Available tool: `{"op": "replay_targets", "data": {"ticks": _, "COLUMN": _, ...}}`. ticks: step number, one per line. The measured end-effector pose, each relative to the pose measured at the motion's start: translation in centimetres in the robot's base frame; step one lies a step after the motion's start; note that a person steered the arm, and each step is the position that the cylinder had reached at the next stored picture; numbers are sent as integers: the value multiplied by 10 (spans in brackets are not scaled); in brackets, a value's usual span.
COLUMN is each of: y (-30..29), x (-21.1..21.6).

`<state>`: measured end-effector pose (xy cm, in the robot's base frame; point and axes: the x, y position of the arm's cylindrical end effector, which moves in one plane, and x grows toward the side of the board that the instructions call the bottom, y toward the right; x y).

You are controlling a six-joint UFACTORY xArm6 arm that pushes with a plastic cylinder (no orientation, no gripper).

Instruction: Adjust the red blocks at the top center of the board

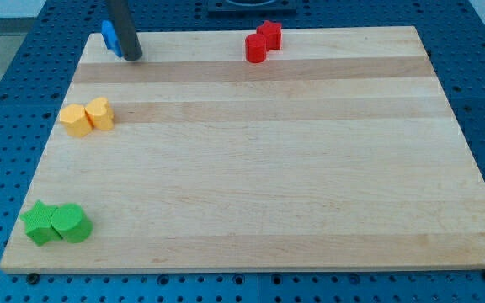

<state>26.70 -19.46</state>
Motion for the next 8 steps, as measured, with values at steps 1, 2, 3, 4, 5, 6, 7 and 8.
{"op": "replay_targets", "data": {"ticks": 1, "y": 80, "x": 45}}
{"op": "replay_targets", "data": {"ticks": 2, "y": 189, "x": 67}}
{"op": "replay_targets", "data": {"ticks": 3, "y": 295, "x": 57}}
{"op": "replay_targets", "data": {"ticks": 4, "y": 330, "x": 19}}
{"op": "replay_targets", "data": {"ticks": 5, "y": 330, "x": -25}}
{"op": "replay_targets", "data": {"ticks": 6, "y": 306, "x": -48}}
{"op": "replay_targets", "data": {"ticks": 7, "y": 277, "x": -53}}
{"op": "replay_targets", "data": {"ticks": 8, "y": 260, "x": -53}}
